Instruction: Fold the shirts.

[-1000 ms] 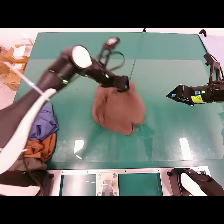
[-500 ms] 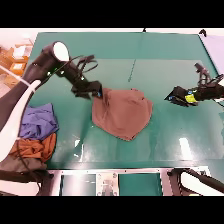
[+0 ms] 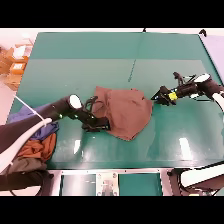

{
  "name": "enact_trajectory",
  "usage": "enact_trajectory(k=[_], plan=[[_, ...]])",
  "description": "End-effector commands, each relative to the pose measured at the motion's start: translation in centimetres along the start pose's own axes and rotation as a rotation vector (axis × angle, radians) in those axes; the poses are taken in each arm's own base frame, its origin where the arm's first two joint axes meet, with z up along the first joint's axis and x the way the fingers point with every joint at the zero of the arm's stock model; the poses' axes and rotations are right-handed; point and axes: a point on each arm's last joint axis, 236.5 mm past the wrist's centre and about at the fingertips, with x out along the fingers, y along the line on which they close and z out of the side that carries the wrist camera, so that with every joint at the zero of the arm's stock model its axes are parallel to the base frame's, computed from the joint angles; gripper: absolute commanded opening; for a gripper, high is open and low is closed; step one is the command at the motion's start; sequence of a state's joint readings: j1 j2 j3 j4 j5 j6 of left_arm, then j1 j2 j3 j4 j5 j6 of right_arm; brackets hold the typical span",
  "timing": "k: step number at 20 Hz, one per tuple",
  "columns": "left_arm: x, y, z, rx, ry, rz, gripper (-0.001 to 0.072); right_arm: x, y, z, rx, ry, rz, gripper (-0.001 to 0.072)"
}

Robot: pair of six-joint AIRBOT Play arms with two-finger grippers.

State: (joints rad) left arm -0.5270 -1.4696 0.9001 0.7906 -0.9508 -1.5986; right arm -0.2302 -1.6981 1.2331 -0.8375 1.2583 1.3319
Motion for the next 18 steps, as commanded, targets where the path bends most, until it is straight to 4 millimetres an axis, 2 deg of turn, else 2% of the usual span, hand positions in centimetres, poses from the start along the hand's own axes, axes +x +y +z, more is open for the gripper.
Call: enact_trajectory(k=[1, 2, 3, 4, 6, 7, 9, 10, 11, 12, 13, 14, 16, 18], plan=[[2.2, 0.1, 2.5, -0.039, -0.135, -0.028, 0.0370, 2.2, 0.9, -1.4, -0.027, 0.114, 0.068, 0.0282], [1.9, 0.3, 2.8, -0.011, -0.143, -0.017, 0.0074, 2.1, 1.0, -1.7, -0.033, 0.128, 0.075, 0.0162], [1.5, 0.2, 2.9, 0.012, -0.136, -0.018, 0.0024, 2.0, 1.4, -1.8, -0.032, 0.132, 0.094, 0.0080], [0.9, 0.0, 2.8, 0.025, -0.116, -0.024, 0.0022, 1.8, 2.0, -1.7, -0.035, 0.128, 0.126, 0.0012], [-0.9, -0.4, 3.3, 0.063, -0.100, -0.025, 0.0021, 0.8, 4.5, -1.4, -0.043, 0.111, 0.249, 0.0011], [-2.6, -0.5, 3.9, 0.104, -0.114, -0.006, 0.0021, -0.3, 6.4, -0.9, -0.057, 0.083, 0.332, 0.0011], [-7.3, -2.0, 5.7, 0.177, -0.192, 0.015, 0.0021, -3.6, 10.0, 0.3, -0.105, -0.014, 0.448, 0.0010], [-10.3, -3.5, 6.7, 0.230, -0.258, 0.017, 0.0021, -5.8, 11.8, 0.8, -0.143, -0.071, 0.485, 0.0010], [-14.2, -5.8, 7.7, 0.289, -0.347, 0.002, 0.0021, -8.8, 14.1, 1.2, -0.204, -0.143, 0.519, 0.0010], [-18.7, -8.8, 8.4, 0.348, -0.452, -0.031, 0.0020, -12.0, 16.4, 1.2, -0.265, -0.214, 0.546, 0.0010], [-23.2, -12.1, 8.6, 0.413, -0.560, -0.068, 0.0021, -16.0, 19.4, 0.8, -0.349, -0.302, 0.581, 0.0010], [-28.1, -15.7, 8.1, 0.487, -0.671, -0.108, 0.0021, -20.1, 22.3, -0.1, -0.430, -0.391, 0.615, 0.0010], [-38.6, -22.8, 4.9, 0.644, -0.900, -0.197, 0.0021, -29.3, 28.6, -3.7, -0.633, -0.611, 0.643, 0.0010], [-46.3, -27.5, 0.0, 0.777, -1.056, -0.265, 0.0021, -36.4, 33.1, -8.4, -0.817, -0.819, 0.592, 0.0010]])
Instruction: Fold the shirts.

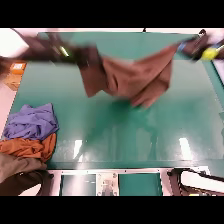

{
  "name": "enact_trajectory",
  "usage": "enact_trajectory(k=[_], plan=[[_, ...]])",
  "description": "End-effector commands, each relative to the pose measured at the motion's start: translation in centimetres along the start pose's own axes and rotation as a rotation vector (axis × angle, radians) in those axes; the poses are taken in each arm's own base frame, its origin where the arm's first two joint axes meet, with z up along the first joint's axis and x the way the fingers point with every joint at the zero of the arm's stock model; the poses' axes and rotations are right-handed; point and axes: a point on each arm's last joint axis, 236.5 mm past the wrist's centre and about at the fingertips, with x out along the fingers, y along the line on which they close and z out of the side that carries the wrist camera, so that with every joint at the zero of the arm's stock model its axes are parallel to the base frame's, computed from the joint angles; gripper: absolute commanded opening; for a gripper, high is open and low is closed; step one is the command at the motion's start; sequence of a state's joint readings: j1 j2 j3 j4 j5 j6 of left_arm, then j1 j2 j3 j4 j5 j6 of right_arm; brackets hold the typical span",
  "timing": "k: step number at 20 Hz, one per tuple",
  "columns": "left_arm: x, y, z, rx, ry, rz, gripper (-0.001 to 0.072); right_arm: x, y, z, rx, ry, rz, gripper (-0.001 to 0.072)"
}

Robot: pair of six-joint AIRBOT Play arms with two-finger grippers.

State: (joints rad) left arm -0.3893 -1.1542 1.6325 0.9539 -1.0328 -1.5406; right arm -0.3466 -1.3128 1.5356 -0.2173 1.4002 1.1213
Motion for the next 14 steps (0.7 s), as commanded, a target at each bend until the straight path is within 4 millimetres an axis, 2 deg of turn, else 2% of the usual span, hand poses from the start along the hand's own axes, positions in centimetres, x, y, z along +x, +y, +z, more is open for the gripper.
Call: enact_trajectory(k=[1, 3, 4, 5, 7, 9, 11, 13, 14], plan=[[-12.2, -10.3, 8.7, 0.220, -0.294, -0.097, 0.0021, -6.6, 16.7, 4.7, -0.407, -0.263, 0.020, 0.0010], [-16.3, -13.5, 9.7, 0.282, -0.359, -0.130, 0.0021, -9.5, 23.1, 4.7, -0.586, -0.358, -0.027, 0.0011], [-17.4, -14.1, 9.5, 0.285, -0.370, -0.135, 0.0021, -10.4, 25.2, 4.4, -0.653, -0.392, -0.060, 0.0010], [-17.6, -14.1, 8.9, 0.284, -0.355, -0.131, 0.0021, -11.1, 26.5, 4.2, -0.698, -0.417, -0.091, 0.0010], [-16.3, -12.9, 7.0, 0.244, -0.265, -0.110, 0.0022, -11.9, 27.2, 4.2, -0.744, -0.456, -0.164, 0.0011], [-13.7, -10.1, 4.6, 0.165, -0.142, -0.058, 0.0022, -12.0, 26.0, 4.4, -0.743, -0.445, -0.209, 0.0011], [-10.7, -5.9, 1.7, 0.094, -0.014, 0.036, 0.0022, -11.7, 23.5, 4.9, -0.697, -0.417, -0.237, 0.0011], [-8.0, -1.8, -1.3, 0.046, 0.090, 0.127, 0.0022, -10.2, 19.5, 4.9, -0.599, -0.359, -0.225, 0.0011], [-6.5, 0.3, -3.2, 0.016, 0.149, 0.163, 0.0022, -8.7, 16.5, 4.3, -0.534, -0.305, -0.227, 0.0011]])
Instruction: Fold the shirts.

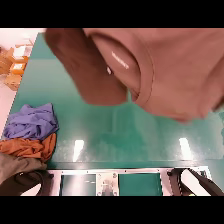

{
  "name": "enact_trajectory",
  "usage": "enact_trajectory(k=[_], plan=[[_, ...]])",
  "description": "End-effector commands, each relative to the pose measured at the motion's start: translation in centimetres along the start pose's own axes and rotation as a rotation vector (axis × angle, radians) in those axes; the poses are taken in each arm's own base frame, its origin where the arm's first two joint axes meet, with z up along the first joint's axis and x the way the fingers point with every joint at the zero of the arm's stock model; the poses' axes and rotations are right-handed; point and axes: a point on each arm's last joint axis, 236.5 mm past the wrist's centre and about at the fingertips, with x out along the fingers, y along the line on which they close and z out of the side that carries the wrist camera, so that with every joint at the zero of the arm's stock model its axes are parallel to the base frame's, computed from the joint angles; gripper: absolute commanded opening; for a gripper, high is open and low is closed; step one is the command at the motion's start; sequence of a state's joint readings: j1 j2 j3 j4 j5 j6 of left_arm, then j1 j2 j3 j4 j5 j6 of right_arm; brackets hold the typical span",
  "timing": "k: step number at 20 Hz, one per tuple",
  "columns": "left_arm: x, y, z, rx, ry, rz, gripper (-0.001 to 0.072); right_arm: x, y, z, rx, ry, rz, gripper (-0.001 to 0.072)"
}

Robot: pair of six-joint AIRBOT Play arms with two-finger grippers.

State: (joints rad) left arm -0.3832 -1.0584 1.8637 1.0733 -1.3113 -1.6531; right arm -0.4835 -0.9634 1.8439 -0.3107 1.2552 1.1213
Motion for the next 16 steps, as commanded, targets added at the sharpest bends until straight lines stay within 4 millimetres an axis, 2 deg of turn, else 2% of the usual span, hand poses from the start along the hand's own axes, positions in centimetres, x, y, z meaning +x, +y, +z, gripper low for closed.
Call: enact_trajectory(k=[1, 2, 4, 6, 7, 8, 9, 10, 12, 13, 14, 15, 16], plan=[[4.6, 6.3, -7.3, -0.100, 0.221, 0.138, 0.0021, 3.3, -4.6, -7.0, 0.137, 0.158, -0.012, 0.0012], [6.4, 8.2, -10.2, -0.139, 0.286, 0.163, 0.0021, 5.2, -6.2, -11.1, 0.204, 0.243, -0.008, 0.0012], [10.2, 11.9, -16.6, -0.224, 0.410, 0.207, 0.0022, 9.2, -9.2, -20.7, 0.325, 0.420, -0.028, 0.0011], [13.6, 15.7, -23.3, -0.275, 0.523, 0.250, 0.0021, 12.8, -11.4, -30.8, 0.435, 0.581, -0.053, 0.0012], [15.0, 17.7, -25.9, -0.297, 0.567, 0.273, 0.0022, 14.5, -12.2, -35.3, 0.488, 0.646, -0.060, 0.0011], [16.2, 20.2, -27.8, -0.327, 0.603, 0.302, 0.0021, 16.2, -12.8, -40.0, 0.536, 0.712, -0.064, 0.0012], [17.3, 22.6, -28.9, -0.370, 0.614, 0.326, 0.0021, 17.4, -13.2, -43.9, 0.576, 0.769, -0.068, 0.0012], [18.2, 24.7, -29.1, -0.417, 0.598, 0.332, 0.0021, 18.4, -13.1, -47.6, 0.622, 0.825, -0.059, 0.0012], [19.8, 28.0, -28.2, -0.502, 0.545, 0.305, 0.0022, 19.9, -13.3, -52.1, 0.706, 0.879, -0.043, 0.0012], [20.2, 29.4, -27.4, -0.532, 0.517, 0.295, 0.0022, 20.4, -13.5, -53.0, 0.750, 0.881, -0.038, 0.0012], [20.4, 30.6, -26.4, -0.544, 0.488, 0.289, 0.0021, 20.8, -13.9, -52.9, 0.768, 0.871, -0.037, 0.0013], [20.5, 31.6, -25.4, -0.555, 0.461, 0.291, 0.0022, 20.8, -14.6, -52.1, 0.767, 0.857, -0.037, 0.0070], [20.6, 32.3, -24.6, -0.553, 0.442, 0.292, 0.0022, 20.5, -15.5, -50.4, 0.772, 0.842, -0.027, 0.0248]])
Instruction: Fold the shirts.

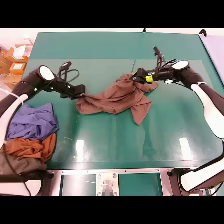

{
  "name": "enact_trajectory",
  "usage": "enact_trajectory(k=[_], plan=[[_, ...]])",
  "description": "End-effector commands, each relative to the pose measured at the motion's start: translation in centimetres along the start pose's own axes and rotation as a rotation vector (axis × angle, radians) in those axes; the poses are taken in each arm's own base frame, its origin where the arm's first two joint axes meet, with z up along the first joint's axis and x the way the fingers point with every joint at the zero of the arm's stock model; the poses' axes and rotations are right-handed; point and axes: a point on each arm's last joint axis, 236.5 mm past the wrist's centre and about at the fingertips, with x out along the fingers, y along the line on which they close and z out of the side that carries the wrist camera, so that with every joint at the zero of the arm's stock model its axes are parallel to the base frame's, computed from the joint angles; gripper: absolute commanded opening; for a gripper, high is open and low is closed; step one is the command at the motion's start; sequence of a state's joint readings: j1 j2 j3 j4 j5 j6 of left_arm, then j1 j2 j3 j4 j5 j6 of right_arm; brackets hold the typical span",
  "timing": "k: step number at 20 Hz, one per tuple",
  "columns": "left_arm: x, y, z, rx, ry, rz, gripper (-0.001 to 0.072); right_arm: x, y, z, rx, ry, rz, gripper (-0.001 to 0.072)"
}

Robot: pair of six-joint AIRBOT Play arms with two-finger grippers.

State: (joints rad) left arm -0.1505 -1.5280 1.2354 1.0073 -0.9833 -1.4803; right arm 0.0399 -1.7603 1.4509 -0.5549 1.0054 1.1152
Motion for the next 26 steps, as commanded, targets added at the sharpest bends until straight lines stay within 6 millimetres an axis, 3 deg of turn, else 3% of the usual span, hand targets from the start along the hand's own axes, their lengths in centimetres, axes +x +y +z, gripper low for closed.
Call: enact_trajectory(k=[1, 3, 4, 6, 7, 8, 9, 10, 11, 13, 15, 18, 19, 20, 21, 23, 24, 26], plan=[[0.3, 2.0, 3.9, -0.033, -0.064, -0.038, 0.0022, -1.3, -1.1, 1.2, 0.066, 0.024, 0.046, 0.0321], [0.2, 1.9, 4.5, 0.000, -0.075, -0.038, 0.0022, -6.6, -1.4, 1.5, 0.108, 0.048, 0.070, 0.0322], [0.2, 1.9, 4.5, 0.003, -0.077, -0.038, 0.0022, -8.8, -2.1, 0.8, 0.123, 0.074, 0.052, 0.0322], [0.2, 2.0, 4.6, 0.004, -0.080, -0.036, 0.0022, -12.3, -5.1, -2.9, 0.204, 0.145, -0.057, 0.0322], [0.2, 1.9, 4.6, 0.016, -0.080, -0.036, 0.0022, -13.3, -6.5, -5.6, 0.259, 0.175, -0.115, 0.0326], [0.2, 1.9, 4.5, 0.022, -0.079, -0.037, 0.0022, -13.6, -7.5, -8.6, 0.311, 0.202, -0.148, 0.0362], [0.2, 1.9, 4.5, 0.022, -0.079, -0.038, 0.0022, -13.2, -7.9, -11.4, 0.362, 0.219, -0.157, 0.0442], [0.2, 1.8, 4.6, 0.022, -0.079, -0.040, 0.0022, -12.2, -8.1, -14.3, 0.410, 0.233, -0.159, 0.0472], [0.2, 1.7, 4.5, 0.018, -0.079, -0.045, 0.0022, -10.8, -8.5, -17.0, 0.447, 0.252, -0.170, 0.0479], [0.2, 1.3, 4.5, 0.009, -0.078, -0.062, 0.0022, -7.7, -8.6, -20.6, 0.486, 0.280, -0.185, 0.0479], [0.2, 0.9, 4.5, -0.001, -0.077, -0.080, 0.0023, -4.4, -7.6, -21.6, 0.474, 0.283, -0.185, 0.0478], [0.2, 0.8, 4.1, 0.000, -0.061, -0.084, 0.0022, -0.5, -5.2, -21.5, 0.421, 0.283, -0.164, 0.0470], [0.2, 0.8, 4.0, 0.001, -0.055, -0.084, 0.0022, 0.4, -4.6, -21.1, 0.403, 0.278, -0.158, 0.0355], [0.2, 0.8, 3.9, 0.002, -0.053, -0.085, 0.0022, 0.9, -4.0, -20.7, 0.379, 0.280, -0.154, 0.0125], [0.2, 0.8, 3.9, 0.002, -0.053, -0.084, 0.0022, 0.8, -3.8, -20.3, 0.353, 0.280, -0.155, 0.0013], [0.1, 1.0, 4.1, 0.013, -0.056, -0.072, 0.0022, -1.5, -4.2, -20.3, 0.281, 0.355, -0.190, 0.0011], [-0.2, 1.3, 4.4, 0.025, -0.062, -0.059, 0.0022, -4.0, -5.9, -20.5, 0.273, 0.395, -0.276, 0.0010], [-1.4, 1.8, 5.3, 0.023, -0.078, -0.053, 0.0022, -11.6, -11.5, -18.7, 0.286, 0.358, -0.549, 0.0009]])
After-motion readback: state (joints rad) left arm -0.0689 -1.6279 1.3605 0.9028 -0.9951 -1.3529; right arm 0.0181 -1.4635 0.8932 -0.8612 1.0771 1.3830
